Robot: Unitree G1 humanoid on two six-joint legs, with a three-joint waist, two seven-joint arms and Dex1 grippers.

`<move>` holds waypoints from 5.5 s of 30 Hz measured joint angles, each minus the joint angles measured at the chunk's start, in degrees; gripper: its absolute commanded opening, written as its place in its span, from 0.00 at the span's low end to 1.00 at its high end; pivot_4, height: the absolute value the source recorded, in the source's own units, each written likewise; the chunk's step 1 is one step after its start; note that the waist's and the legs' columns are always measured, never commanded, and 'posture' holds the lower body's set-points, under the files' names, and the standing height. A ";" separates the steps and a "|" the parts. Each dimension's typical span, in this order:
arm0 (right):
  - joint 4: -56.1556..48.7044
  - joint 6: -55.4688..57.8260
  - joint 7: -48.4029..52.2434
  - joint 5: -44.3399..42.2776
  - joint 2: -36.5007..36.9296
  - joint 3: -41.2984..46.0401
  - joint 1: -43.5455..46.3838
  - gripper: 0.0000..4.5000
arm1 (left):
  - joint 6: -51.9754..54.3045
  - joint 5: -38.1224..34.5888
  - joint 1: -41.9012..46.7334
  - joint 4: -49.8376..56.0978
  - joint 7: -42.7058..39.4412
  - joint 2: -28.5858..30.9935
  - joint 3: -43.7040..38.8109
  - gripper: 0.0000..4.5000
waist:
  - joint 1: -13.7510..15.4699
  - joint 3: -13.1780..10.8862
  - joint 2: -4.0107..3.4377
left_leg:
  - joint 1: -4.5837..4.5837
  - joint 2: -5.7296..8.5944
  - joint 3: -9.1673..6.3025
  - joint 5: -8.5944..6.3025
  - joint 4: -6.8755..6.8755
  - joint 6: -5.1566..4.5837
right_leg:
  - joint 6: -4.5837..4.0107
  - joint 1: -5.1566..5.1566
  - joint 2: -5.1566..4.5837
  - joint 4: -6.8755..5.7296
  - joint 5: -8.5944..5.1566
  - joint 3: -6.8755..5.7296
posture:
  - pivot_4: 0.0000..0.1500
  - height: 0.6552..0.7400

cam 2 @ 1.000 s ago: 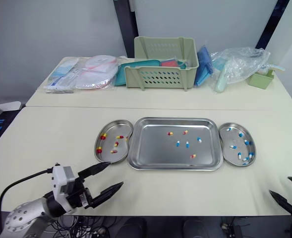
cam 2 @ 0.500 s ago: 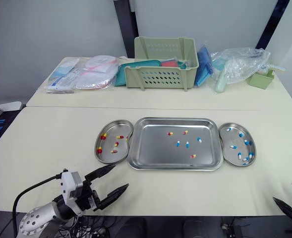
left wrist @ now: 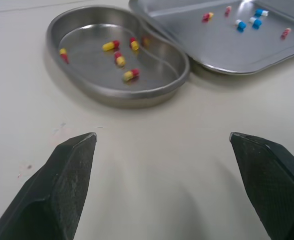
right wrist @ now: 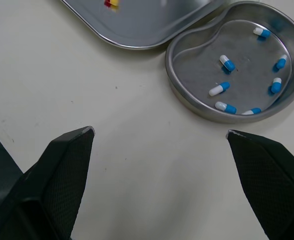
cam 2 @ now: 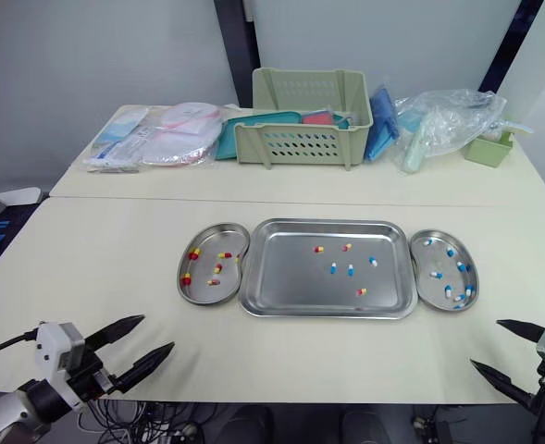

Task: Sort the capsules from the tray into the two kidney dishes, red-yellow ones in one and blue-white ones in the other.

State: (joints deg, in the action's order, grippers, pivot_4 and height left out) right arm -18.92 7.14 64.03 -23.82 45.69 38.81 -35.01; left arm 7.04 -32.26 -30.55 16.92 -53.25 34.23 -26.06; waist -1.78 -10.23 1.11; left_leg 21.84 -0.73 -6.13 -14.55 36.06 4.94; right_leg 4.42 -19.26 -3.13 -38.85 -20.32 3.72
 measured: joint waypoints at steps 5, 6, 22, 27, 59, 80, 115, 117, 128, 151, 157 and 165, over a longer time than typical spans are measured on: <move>1.87 0.89 0.10 0.02 0.17 -0.72 1.49 1.00 | -0.03 -0.15 -0.58 -0.20 -0.21 -0.46 -0.33 0.99 | 0.01 0.00 0.01 | 0.01 0.00 0.01 0.00 0.00 0.00 | 0.00 0.00 0.00 0.01 0.00 0.01 | 1.00 1.00; 2.39 0.87 0.16 0.03 0.17 -0.71 1.59 1.00 | -0.02 -0.24 -0.67 0.22 -0.18 -0.56 -0.33 0.99 | 0.02 -0.01 0.03 | 0.01 0.00 0.01 0.00 0.00 0.00 | 0.00 0.00 0.00 0.01 0.00 0.00 | 1.00 1.00; -2.49 -2.72 -1.70 1.10 -4.17 -7.39 3.47 1.00 | 2.59 -0.63 -1.45 3.68 0.59 -0.08 -0.98 0.99 | -0.04 -0.01 0.03 | 0.00 -0.02 -0.01 0.00 0.00 0.00 | 0.00 0.00 0.01 -0.01 0.00 0.00 | 1.00 1.00; -6.24 -2.80 -4.17 1.14 -6.89 -14.82 6.31 1.00 | 5.36 -1.55 -4.21 7.69 1.72 0.09 -3.11 0.99 | 0.00 0.01 0.07 | 0.00 -0.02 -0.03 0.00 0.00 0.00 | 0.00 0.00 0.01 -0.01 0.00 -0.02 | 1.00 1.00; -10.33 -1.09 -14.36 3.12 -9.95 -28.26 11.02 1.00 | 19.10 15.98 67.18 -19.80 1.86 -2.88 43.09 0.70 | -0.10 -0.02 0.07 | 0.07 0.05 -0.12 0.02 0.07 0.02 | 0.01 -0.06 0.04 -0.07 0.01 -0.11 | 1.00 1.00; -14.21 1.10 -18.01 3.52 -10.12 -29.42 9.38 1.00 | -8.39 33.44 89.83 -73.36 -7.51 -19.71 47.48 0.70 | -0.09 -0.09 0.20 | 0.16 0.10 -0.16 0.02 0.17 0.01 | 0.03 -0.10 0.04 -0.10 0.01 -0.14 | 1.00 1.00; -2.77 -10.49 -10.46 3.15 -9.68 -31.11 12.81 1.00 | 38.42 22.63 63.20 -9.20 -5.62 1.46 27.19 0.00 | -0.51 -0.07 0.06 | 0.07 0.02 -0.22 0.03 0.18 0.01 | 0.03 -0.02 0.04 -0.15 0.01 -0.15 | 1.00 1.00; -2.35 -10.22 -9.01 2.40 -8.91 -31.36 14.26 1.00 | 41.62 21.62 60.73 -6.37 -3.53 2.98 24.89 0.00 | -0.21 -0.07 0.06 | 0.09 0.03 -0.21 0.02 0.20 0.01 | 0.03 -0.02 0.03 -0.13 0.01 -0.14 | 1.00 1.00; -2.28 -7.79 -5.07 0.53 -7.09 -33.91 20.52 1.00 | 47.84 18.72 50.31 1.37 9.21 4.25 16.81 0.17 | 0.07 -0.09 0.10 | 0.11 0.02 -0.24 0.02 0.20 0.01 | 0.03 -0.04 0.02 -0.14 0.01 -0.16 | 1.00 1.00; -1.95 -4.36 -5.49 1.09 -5.89 -34.39 25.35 1.00 | 43.75 9.27 42.57 3.29 11.86 4.87 9.87 0.99 | -0.02 -0.09 0.10 | 0.11 0.00 -0.22 0.02 0.18 0.01 | 0.02 -0.07 0.02 -0.14 0.01 -0.15 | 1.00 1.00; -2.76 -6.72 -8.19 2.70 -5.16 -28.48 22.11 1.00 | 35.35 7.00 34.19 3.05 6.75 8.70 1.74 0.99 | 0.04 -0.09 0.09 | 0.09 0.00 -0.17 0.02 0.11 0.01 | 0.02 -0.08 0.01 -0.11 0.01 -0.12 | 1.00 1.00; 0.47 -0.63 -6.52 -2.78 1.14 -9.95 13.37 1.00 | 22.54 7.03 22.23 -6.81 -0.11 10.80 -8.55 0.99 | 0.04 -0.09 0.09 | 0.01 0.01 -0.08 0.01 0.07 0.00 | 0.00 -0.03 0.00 -0.09 0.01 -0.06 | 1.00 1.00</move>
State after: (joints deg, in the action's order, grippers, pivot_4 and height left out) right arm -18.45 6.52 57.52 -26.60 46.83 28.85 -21.64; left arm 29.58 -25.23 -8.32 10.11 -53.35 45.04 -34.61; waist -1.73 -10.32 1.20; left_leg 21.85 -0.72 -6.21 -14.53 36.13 4.94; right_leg 4.43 -19.28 -3.14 -38.94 -20.31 3.66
